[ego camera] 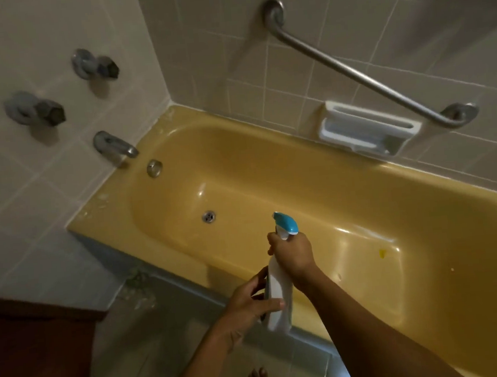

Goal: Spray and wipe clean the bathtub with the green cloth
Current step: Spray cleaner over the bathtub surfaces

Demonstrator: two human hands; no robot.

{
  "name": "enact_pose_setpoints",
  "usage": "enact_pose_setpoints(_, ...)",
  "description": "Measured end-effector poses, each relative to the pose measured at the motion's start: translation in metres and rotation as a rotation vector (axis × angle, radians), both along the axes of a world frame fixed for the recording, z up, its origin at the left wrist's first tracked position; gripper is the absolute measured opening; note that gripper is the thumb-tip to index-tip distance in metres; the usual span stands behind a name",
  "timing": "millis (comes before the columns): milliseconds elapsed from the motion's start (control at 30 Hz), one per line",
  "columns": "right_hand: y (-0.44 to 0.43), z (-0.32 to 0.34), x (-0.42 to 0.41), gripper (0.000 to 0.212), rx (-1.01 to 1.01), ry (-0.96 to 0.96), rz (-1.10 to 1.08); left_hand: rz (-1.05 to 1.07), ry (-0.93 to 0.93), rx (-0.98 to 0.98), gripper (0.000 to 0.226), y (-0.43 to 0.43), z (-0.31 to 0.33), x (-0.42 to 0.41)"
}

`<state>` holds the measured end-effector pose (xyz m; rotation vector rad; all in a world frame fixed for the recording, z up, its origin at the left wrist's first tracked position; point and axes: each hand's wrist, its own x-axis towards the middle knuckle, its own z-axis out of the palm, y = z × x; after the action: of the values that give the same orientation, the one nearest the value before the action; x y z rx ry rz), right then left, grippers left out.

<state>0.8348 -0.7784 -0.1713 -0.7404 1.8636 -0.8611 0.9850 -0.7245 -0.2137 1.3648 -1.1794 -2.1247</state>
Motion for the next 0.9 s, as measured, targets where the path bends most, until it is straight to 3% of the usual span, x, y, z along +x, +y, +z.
enact_pose_setpoints(233,-0.03,0.004,0.053,0.013,-0.044,-0.253,0.227,0.154,0.02,0.078,0.088,-0.012,0.004,0.059)
enact_pose_setpoints(400,-0.047,0.0,0.086,0.012,0.002,-0.13,0.129,0.242,-0.009,0.055,0.095,-0.02,0.006,0.073)
enact_pose_setpoints(533,-0.068,0.002,0.097,0.006,-0.088,-0.241,0.277,0.331,0.009,0.085,0.113,-0.029,0.005,0.081)
enact_pose_setpoints(667,-0.088,-0.004,0.107,0.011,-0.051,-0.233,0.296,0.333,0.016,0.099,0.1,-0.045,0.009,0.09)
enact_pose_setpoints(733,-0.1,-0.011,0.117,0.014,-0.03,-0.198,0.295,0.376,0.02,0.103,0.104,-0.055,0.002,0.094)
enact_pose_setpoints(900,-0.117,-0.014,0.124,0.013,-0.066,-0.315,0.42,0.463,0.035,0.122,0.092,-0.061,0.0,0.1)
